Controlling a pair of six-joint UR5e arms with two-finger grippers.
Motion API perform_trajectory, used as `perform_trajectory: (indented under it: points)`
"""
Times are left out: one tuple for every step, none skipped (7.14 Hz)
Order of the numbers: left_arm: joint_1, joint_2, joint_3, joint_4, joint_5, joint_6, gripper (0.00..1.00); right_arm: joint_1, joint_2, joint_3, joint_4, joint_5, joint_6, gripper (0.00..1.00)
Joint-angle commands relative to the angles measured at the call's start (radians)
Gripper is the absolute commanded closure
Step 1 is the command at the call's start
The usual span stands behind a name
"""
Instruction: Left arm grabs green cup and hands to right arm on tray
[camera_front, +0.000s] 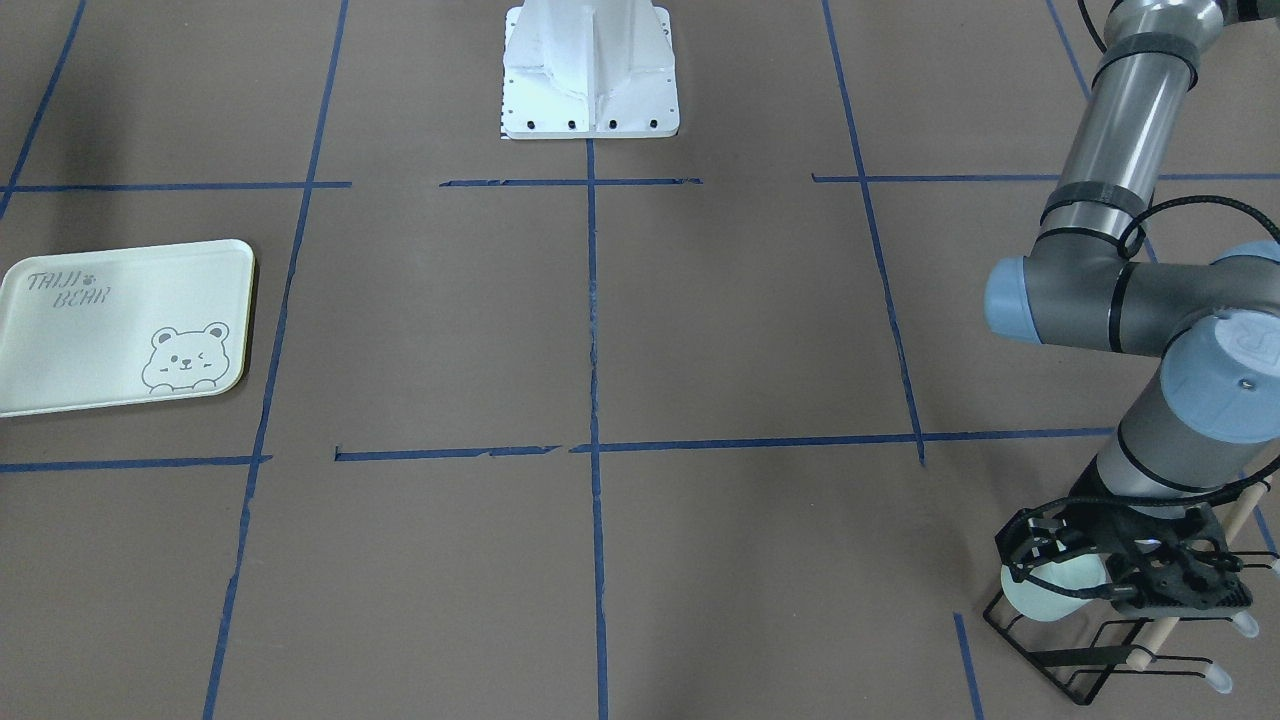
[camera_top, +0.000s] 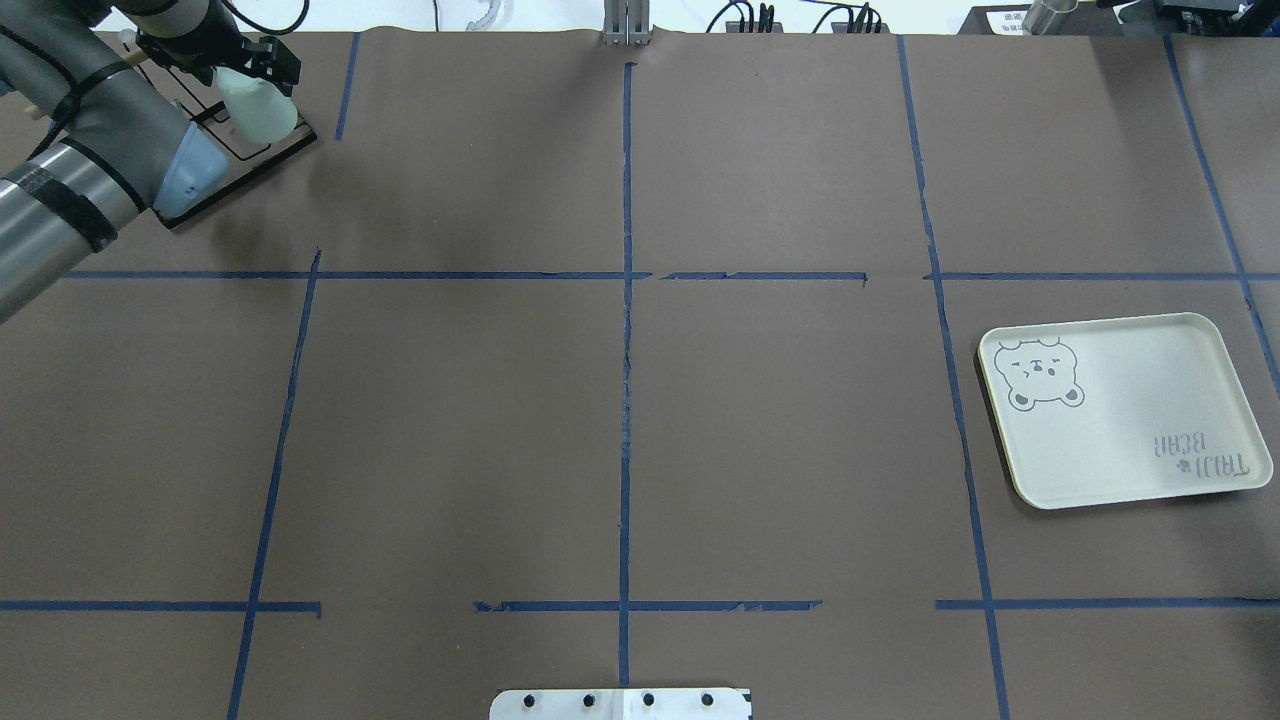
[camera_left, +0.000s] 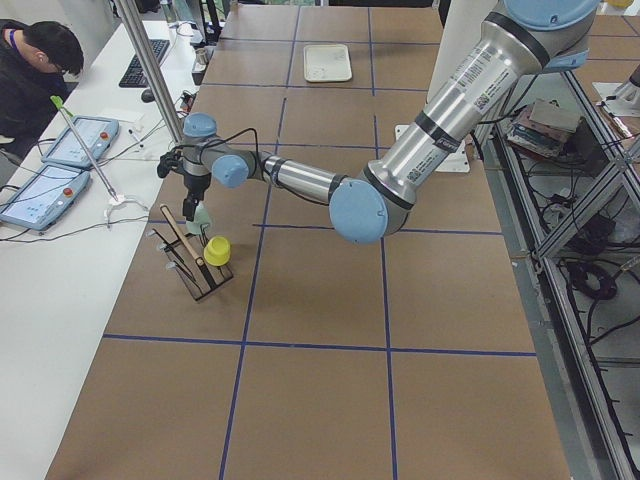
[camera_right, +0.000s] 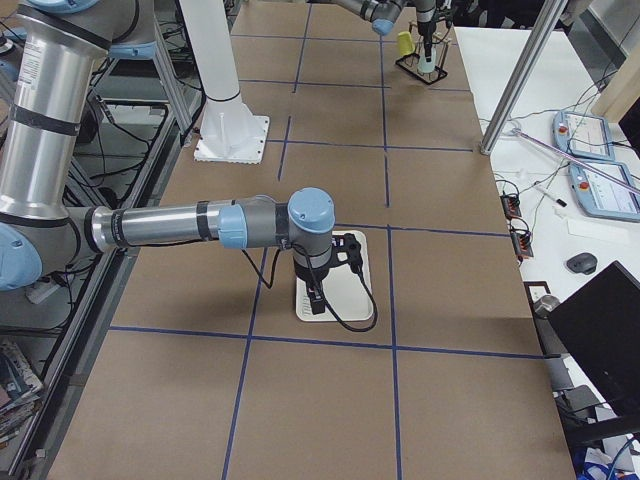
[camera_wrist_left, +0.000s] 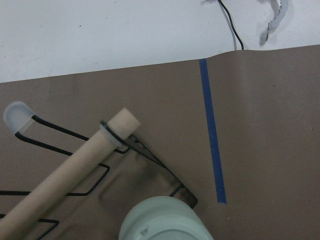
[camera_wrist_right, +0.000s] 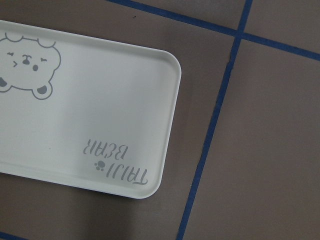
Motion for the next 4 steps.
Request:
perform_trajectory:
  points:
    - [0.001, 0.002, 0.008, 0.003, 0.0, -0.004, 0.08, 0.0, 0.0, 0.0, 0.0, -0.001, 0.0, 0.0]
    - [0.0, 0.002, 0.006, 0.009, 0.0, -0.005, 0.47, 0.0, 0.0, 0.0, 0.0, 0.0, 0.0, 0.0]
    - [0.0, 0.002, 0.005, 0.002, 0.0, -0.007, 0.72, 0.0, 0.0, 0.0, 0.0, -0.001, 0.0, 0.0]
    - [-0.006, 0.0, -0.001, 0.003, -0.001, -0.008, 0.81, 0.0, 0.0, 0.0, 0.0, -0.003, 0.0, 0.0]
